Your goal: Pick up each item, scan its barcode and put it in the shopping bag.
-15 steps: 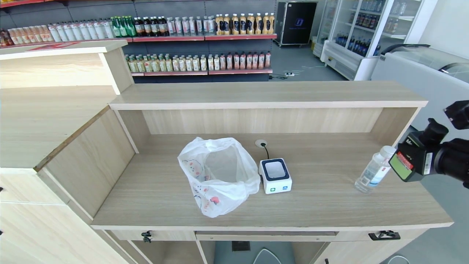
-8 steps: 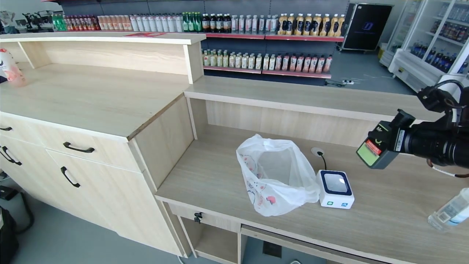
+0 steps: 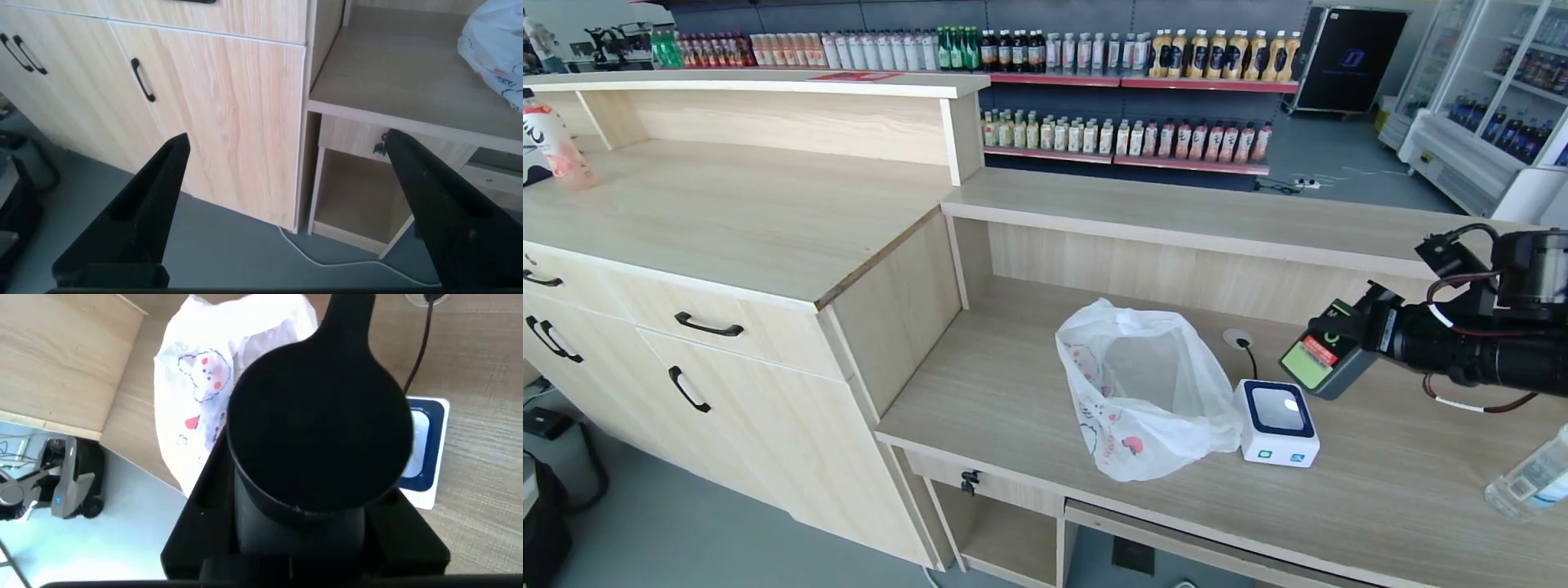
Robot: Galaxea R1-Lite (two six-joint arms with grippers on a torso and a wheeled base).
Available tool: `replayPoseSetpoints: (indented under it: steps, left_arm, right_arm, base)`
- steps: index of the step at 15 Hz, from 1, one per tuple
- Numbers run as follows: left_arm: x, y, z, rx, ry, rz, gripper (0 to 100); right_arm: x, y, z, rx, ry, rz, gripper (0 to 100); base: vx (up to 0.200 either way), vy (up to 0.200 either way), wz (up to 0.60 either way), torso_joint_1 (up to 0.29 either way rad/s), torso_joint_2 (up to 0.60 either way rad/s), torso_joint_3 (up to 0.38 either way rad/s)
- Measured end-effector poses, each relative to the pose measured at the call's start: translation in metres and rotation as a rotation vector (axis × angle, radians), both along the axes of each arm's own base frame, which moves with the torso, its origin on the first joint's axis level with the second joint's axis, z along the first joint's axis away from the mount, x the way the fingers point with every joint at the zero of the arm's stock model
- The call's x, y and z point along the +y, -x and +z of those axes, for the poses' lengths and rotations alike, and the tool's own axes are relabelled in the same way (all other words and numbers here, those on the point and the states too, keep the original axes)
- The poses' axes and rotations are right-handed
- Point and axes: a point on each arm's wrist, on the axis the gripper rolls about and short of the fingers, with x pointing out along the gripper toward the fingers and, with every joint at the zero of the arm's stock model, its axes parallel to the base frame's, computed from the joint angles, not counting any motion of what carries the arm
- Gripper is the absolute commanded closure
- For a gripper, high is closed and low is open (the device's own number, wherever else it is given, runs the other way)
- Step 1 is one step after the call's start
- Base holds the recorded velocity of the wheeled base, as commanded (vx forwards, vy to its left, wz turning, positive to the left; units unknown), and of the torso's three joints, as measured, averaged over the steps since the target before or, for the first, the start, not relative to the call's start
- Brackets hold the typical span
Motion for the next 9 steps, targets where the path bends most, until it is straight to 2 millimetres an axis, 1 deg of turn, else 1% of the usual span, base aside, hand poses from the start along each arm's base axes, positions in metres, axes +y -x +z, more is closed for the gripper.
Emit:
replayPoseSetpoints:
  steps: [4,9]
  left_arm:
    - [0.0,0.0,0.0,0.0,0.0,-0.001,0]
    - [0.0,0.0,0.0,0.0,0.0,0.0,0]
  right_arm:
    - [-0.011,-0.011,-0.012,-0.019,-0.009,0.013,100]
    - [-0.027,-0.02,-0.038,0.026,-0.021,0.074,100]
  base:
    - [0.0,0.0,0.0,0.0,0.0,0.0]
    - [0.0,0.0,0.0,0.0,0.0,0.0]
